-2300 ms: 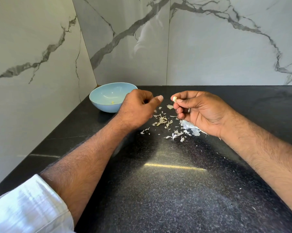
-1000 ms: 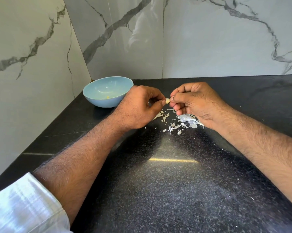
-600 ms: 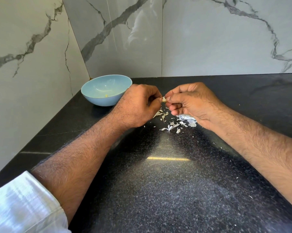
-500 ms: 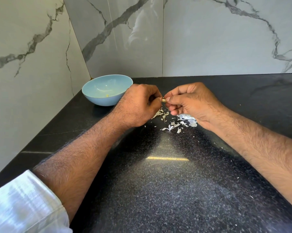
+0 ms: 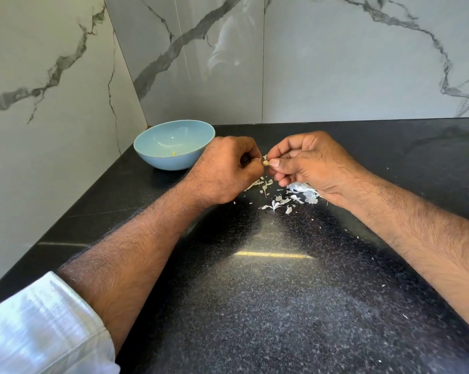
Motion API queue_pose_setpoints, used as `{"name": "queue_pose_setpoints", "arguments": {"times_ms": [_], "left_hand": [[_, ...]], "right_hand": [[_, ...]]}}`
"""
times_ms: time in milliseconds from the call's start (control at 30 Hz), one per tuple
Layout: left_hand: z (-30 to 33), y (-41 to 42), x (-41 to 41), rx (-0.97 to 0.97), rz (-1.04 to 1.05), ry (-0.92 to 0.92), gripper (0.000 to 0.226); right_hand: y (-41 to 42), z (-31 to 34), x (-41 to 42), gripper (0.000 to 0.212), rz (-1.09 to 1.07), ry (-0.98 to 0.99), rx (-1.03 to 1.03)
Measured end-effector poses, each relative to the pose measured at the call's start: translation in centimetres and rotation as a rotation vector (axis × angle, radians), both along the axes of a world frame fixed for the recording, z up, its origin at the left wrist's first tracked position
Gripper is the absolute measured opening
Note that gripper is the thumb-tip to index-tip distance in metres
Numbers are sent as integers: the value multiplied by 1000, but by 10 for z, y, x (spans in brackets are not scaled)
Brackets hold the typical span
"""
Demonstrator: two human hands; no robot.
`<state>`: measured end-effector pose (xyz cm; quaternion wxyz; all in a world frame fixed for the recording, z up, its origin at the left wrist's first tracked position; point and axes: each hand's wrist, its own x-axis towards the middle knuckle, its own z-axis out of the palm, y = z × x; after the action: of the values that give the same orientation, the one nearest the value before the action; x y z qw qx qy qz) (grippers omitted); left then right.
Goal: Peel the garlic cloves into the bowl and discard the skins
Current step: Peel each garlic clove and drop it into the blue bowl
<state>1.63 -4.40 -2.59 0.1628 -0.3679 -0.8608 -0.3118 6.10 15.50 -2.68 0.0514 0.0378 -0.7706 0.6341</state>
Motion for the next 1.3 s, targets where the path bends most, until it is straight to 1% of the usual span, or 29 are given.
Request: {"name": "queue_pose_setpoints", "arguments": {"times_ms": [100,167,233,267,333,400,467,533,633,700,767,933,1300], "left_hand": [[-2,-3,-6,27,41,-16,8],[-4,-5,-9,110,44,-88,4],[-6,-6,-10,218,-47,-211,22],[-6,-5,-11,264,-100,-250,26],[-7,-3,-9,316,-160,-264,23],[-7,-2,-10,369,-175,-288,16],[-8,-2,-10,410,-191,-320,11],[-8,-1,-9,436,-205,-350,10],[-8,0,-7,462,-181,-379,11],[-8,0,-8,414,-134,-329,10],[-8,-1,-9,320,-83,-231,8],[-5,-1,-3,191,-70,-55,5],[-2,1,0,119,-51,95,5]], "right_hand": [[3,5,1,11,49,-4,-82],[4,6,2,13,58,-20,-126],[5,6,1,15,63,-54,-174],[6,6,1,18,69,-79,-207],[7,8,0,27,77,-130,-289],[8,9,0,34,89,-166,-335],[8,9,0,34,101,-181,-334],[8,8,-1,29,94,-170,-297],[9,7,-1,14,32,-98,-146],[10,8,-1,8,-17,-23,-48],[9,8,-1,4,-47,42,12],[5,6,-1,6,-49,105,175],[9,1,-7,10,-15,132,267]]}}
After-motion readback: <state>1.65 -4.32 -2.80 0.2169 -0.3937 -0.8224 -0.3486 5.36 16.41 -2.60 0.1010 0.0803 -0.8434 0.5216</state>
